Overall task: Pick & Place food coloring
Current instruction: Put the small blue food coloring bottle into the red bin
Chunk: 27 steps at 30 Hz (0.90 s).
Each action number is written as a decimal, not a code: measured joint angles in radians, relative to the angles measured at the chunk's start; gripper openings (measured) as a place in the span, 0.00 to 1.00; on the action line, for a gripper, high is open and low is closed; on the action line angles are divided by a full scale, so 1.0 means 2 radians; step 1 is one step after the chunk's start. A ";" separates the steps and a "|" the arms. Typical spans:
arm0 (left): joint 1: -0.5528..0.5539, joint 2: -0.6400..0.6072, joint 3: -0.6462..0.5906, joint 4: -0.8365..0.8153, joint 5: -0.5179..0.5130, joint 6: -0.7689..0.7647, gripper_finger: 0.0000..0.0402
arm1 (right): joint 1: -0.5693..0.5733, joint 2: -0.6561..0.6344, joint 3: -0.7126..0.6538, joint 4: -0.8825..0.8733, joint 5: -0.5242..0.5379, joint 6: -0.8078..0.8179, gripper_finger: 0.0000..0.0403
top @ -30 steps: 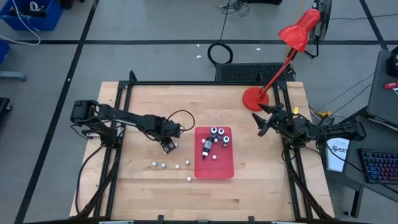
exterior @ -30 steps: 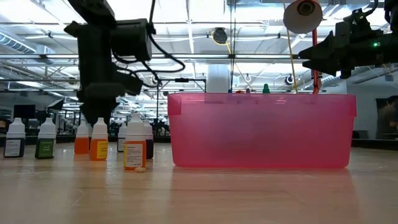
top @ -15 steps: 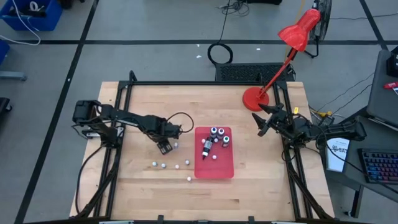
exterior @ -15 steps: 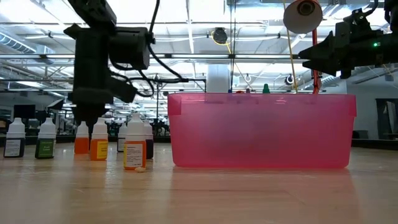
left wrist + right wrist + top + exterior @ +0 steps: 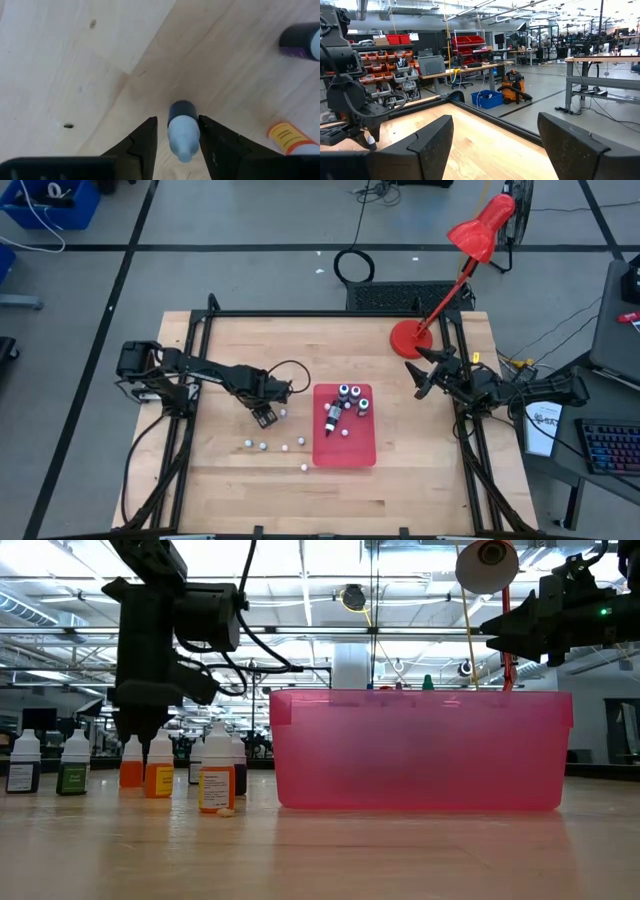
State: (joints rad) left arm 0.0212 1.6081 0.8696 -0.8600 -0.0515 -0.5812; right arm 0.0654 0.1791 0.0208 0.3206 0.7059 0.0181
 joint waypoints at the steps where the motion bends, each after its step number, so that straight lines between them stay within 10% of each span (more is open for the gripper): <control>1: 0.000 0.000 0.000 0.000 0.000 0.000 0.34 | 0.000 0.000 0.000 0.000 0.000 0.000 0.69; 14: -0.002 0.000 0.011 0.014 -0.027 0.061 0.17 | 0.000 0.000 0.000 0.000 0.000 0.000 0.69; 27: -0.039 0.003 0.204 -0.012 -0.058 0.168 0.17 | 0.000 0.000 0.000 0.000 0.000 0.000 0.69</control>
State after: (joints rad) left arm -0.0577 1.6138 1.2774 -0.8849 -0.1667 -0.2447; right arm 0.0652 0.1795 0.0208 0.3206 0.7059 0.0181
